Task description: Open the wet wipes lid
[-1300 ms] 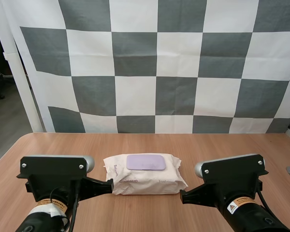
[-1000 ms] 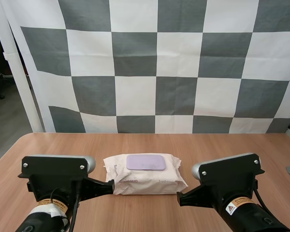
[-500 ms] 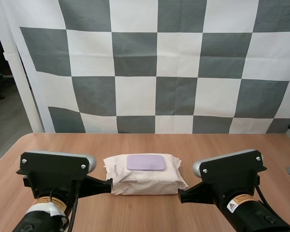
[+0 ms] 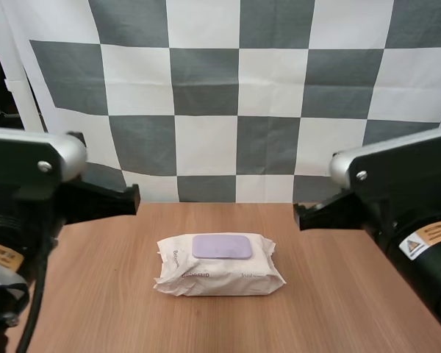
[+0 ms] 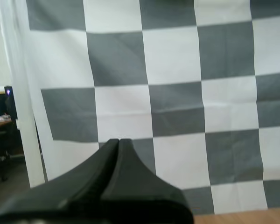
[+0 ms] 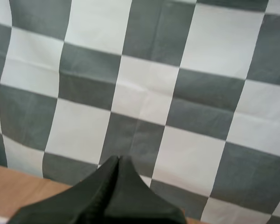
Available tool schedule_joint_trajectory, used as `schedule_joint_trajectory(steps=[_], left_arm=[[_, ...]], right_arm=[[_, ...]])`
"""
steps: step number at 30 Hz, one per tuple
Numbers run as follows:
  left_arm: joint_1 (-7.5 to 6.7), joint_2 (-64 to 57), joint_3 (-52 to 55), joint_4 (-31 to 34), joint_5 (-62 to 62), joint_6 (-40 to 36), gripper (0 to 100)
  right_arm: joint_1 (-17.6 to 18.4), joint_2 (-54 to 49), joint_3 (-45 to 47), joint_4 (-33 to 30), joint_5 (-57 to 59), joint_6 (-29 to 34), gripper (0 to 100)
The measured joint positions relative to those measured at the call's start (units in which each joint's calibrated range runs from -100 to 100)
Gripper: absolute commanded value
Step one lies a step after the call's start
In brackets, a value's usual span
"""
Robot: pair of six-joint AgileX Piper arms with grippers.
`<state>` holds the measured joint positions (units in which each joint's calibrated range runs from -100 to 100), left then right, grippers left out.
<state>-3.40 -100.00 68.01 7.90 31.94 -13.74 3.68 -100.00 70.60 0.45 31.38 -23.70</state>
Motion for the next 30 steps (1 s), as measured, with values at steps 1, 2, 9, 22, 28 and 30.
schedule_joint_trajectory(steps=[1, 2, 9, 22, 28, 30], left_arm=[[0.0, 0.0, -1.74, 0.0, -0.58, 0.0, 0], [0.0, 0.0, -3.28, -0.34, -0.74, 0.0, 0], [0.0, 0.0, -6.92, -1.18, 5.51, 0.0, 0], [0.0, 19.18, -11.91, -5.83, 28.23, 12.89, 0], [0.0, 29.02, -12.7, -13.37, 40.77, 21.61, 0], [0.0, 29.76, -12.7, -16.73, 42.98, 24.7, 2]], right_arm=[[0.0, 0.0, -1.45, 0.0, -0.46, 0.0, 0], [0.0, 0.0, -3.25, 0.32, -0.46, 0.0, 0], [0.0, 0.0, -13.84, 1.79, 7.87, -0.12, 0], [0.0, 21.18, -25.45, 1.26, 34.62, -6.77, 0], [0.0, 32.14, -27.51, 4.17, 50.54, -12.69, 0], [0.0, 34.85, -27.51, 5.19, 55.81, -14.24, 0]])
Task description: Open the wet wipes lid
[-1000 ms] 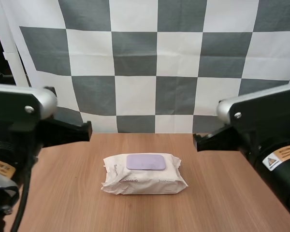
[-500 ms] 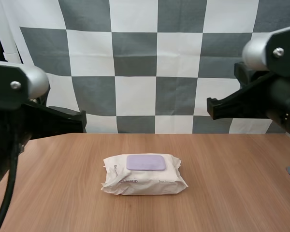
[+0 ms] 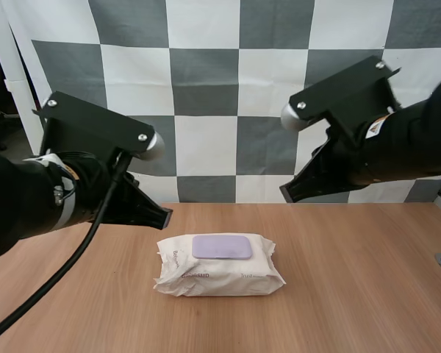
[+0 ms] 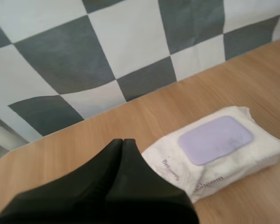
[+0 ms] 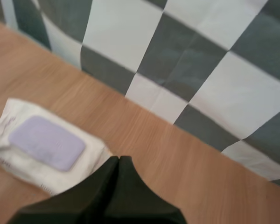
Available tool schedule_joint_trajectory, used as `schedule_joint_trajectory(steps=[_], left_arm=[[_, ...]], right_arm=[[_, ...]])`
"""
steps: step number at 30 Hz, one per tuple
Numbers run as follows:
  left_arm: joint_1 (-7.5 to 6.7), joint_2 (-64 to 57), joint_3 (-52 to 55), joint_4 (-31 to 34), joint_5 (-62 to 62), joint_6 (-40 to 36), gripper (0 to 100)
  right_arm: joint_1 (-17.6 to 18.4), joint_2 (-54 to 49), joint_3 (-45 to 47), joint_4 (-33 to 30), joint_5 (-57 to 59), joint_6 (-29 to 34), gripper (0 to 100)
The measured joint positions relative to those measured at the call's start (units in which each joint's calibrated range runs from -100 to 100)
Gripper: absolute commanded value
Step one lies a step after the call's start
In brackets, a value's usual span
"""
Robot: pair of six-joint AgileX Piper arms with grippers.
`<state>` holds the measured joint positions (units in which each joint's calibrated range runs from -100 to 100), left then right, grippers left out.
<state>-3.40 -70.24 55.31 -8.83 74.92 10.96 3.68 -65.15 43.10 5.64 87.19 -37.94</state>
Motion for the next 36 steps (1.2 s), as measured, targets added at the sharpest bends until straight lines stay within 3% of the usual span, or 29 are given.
schedule_joint_trajectory(steps=[2, 3, 5, 7, 8, 15, 24, 30, 36], left_arm=[[0.0, 0.12, 0.51, -1.64, 1.18, 1.9, 12], [0.0, 0.12, 0.76, -2.08, 1.64, 2.48, 23], [0.0, 0.12, 3.34, -5.44, 2.6, 7.51, 65], [0.0, 0.12, 6.12, -7.22, 2.4, 10.64, 92], [0.0, 0.12, 7.65, -7.61, 2.61, 11.75, 100], [0.0, 0.12, 15.83, -6.92, 1.06, 18.3, 100], [0.0, 6.84, 22.14, -9.01, -10.89, 26.73, 100], [0.0, 13.36, 22.14, -12.28, -16.49, 29.99, 100], [0.0, 24.97, 22.14, -21.74, -20.61, 39.38, 100]], right_arm=[[0.0, 1.1, 0.0, 0.08, 2.07, -0.43, 0], [0.0, 1.25, 0.0, 0.08, 2.93, -0.53, 10], [0.0, 1.67, 0.0, 0.08, 5.69, -1.26, 42], [0.0, 1.92, 0.0, 0.08, 7.82, -1.82, 82], [0.0, 2.21, 0.0, 0.08, 8.43, -2.18, 97], [0.0, 2.86, 0.0, 0.89, 10.18, -5.15, 100], [0.0, 5.89, 0.0, 2.2, 9.28, -7.23, 100], [0.0, 7.37, 0.0, 2.2, 9.27, -7.87, 100], [0.0, 7.97, 0.0, 2.2, 8.48, -8.18, 100]])
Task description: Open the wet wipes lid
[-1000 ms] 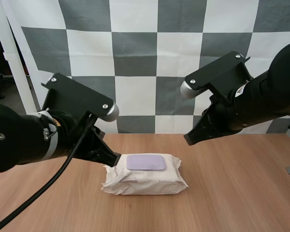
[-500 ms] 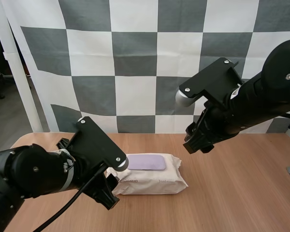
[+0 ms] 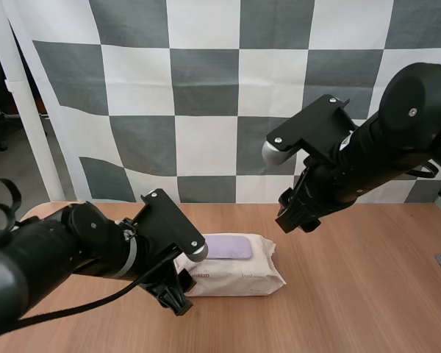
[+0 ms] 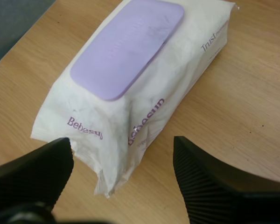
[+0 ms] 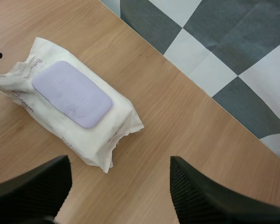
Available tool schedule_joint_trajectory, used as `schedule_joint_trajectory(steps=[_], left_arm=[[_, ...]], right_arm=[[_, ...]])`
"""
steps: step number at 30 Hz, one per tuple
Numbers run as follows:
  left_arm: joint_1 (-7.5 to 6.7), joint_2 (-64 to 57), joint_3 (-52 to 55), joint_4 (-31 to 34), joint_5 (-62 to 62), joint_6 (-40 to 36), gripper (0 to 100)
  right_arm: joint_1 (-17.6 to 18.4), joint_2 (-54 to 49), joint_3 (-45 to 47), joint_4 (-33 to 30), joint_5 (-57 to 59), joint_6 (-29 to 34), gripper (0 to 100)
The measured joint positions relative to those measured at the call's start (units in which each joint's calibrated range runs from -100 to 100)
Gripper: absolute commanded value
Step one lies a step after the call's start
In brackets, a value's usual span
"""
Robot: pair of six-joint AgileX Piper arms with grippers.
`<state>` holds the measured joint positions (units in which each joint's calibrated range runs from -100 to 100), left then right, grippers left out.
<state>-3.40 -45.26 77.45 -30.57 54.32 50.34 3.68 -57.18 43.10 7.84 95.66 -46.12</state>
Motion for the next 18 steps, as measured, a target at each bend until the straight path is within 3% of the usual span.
schedule_joint_trajectory(steps=[8, 10, 13, 18], left_arm=[[0.0, 10.83, 0.0, -6.88, -4.02, 7.8, 100], [0.0, 12.91, 0.0, -9.19, -4.44, 10.15, 94], [0.0, 15.94, 0.0, -12.43, -6.22, 13.47, 65], [0.0, 20.44, 0.0, -17.97, -10.76, 18.73, 2]], right_arm=[[0.0, 0.0, 0.0, 0.0, 0.0, 0.0, 100], [0.0, 0.0, 0.0, 0.0, 0.0, 0.0, 100], [0.0, 0.0, 0.0, 0.0, 0.0, 0.0, 100], [0.0, 0.0, 0.0, 0.0, 0.0, 0.0, 100]])
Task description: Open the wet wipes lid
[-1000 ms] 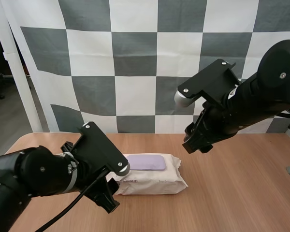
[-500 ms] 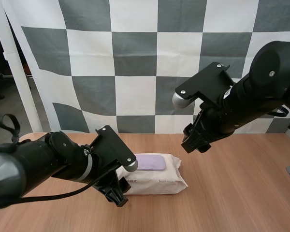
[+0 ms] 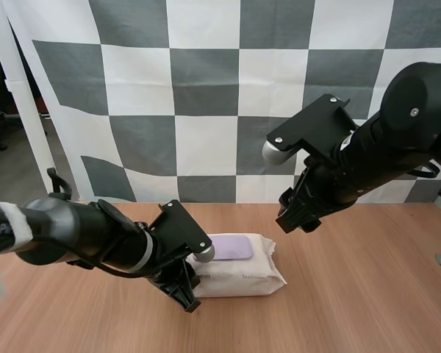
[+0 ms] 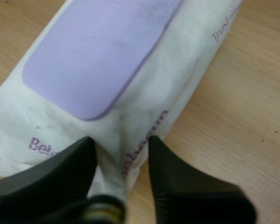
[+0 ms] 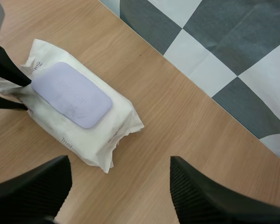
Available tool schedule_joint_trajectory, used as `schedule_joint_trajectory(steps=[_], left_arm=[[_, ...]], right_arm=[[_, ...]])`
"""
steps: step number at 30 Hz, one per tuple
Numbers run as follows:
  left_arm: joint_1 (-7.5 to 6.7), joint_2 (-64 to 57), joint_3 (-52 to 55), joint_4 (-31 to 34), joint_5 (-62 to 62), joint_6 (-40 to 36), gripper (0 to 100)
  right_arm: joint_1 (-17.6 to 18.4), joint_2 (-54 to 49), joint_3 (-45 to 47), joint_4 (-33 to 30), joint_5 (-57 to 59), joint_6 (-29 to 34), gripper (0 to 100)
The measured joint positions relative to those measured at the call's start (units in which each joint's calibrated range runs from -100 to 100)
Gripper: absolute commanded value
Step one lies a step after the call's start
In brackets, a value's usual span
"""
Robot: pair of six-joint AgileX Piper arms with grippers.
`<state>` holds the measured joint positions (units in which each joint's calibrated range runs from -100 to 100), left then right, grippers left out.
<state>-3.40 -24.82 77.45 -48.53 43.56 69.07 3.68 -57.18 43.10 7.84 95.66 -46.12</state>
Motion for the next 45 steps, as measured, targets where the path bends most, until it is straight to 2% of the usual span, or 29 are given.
schedule_joint_trajectory(steps=[6, 13, 18, 27, 31, 34, 42, 45], left_arm=[[0.0, 3.08, 0.0, -4.2, -0.18, 5.21, 0], [0.0, 3.22, 0.0, -4.42, 0.85, 6.2, 0], [0.0, 3.22, 0.0, -6.62, 5.45, 9.35, 0], [0.0, 3.22, 0.0, -7.21, 5.9, 10.42, 0], [0.0, 3.22, 0.0, -7.21, 5.9, 10.42, 0], [0.0, 3.22, 0.0, -7.21, 5.9, 10.56, 0], [0.0, 3.22, 0.0, -7.21, 5.9, 10.74, 0], [0.0, 3.22, 0.0, -7.21, 5.9, 10.74, 0]], right_arm=[[0.0, 0.0, 0.3, 1.39, 0.0, -3.17, 100], [0.0, 1.66, 6.29, 10.59, -0.72, -13.62, 100], [0.0, 5.66, 10.88, 14.01, -6.56, -20.75, 100], [1.38, 13.56, 12.28, 21.98, -13.33, -34.12, 100], [3.26, 16.44, 12.28, 21.24, -16.49, -40.09, 100], [4.92, 18.1, 12.28, 19.68, -19.45, -42.22, 100], [9.53, 21.93, 12.79, 16.04, -29.0, -42.32, 100], [9.97, 22.75, 13.91, 14.63, -32.12, -42.32, 100]])
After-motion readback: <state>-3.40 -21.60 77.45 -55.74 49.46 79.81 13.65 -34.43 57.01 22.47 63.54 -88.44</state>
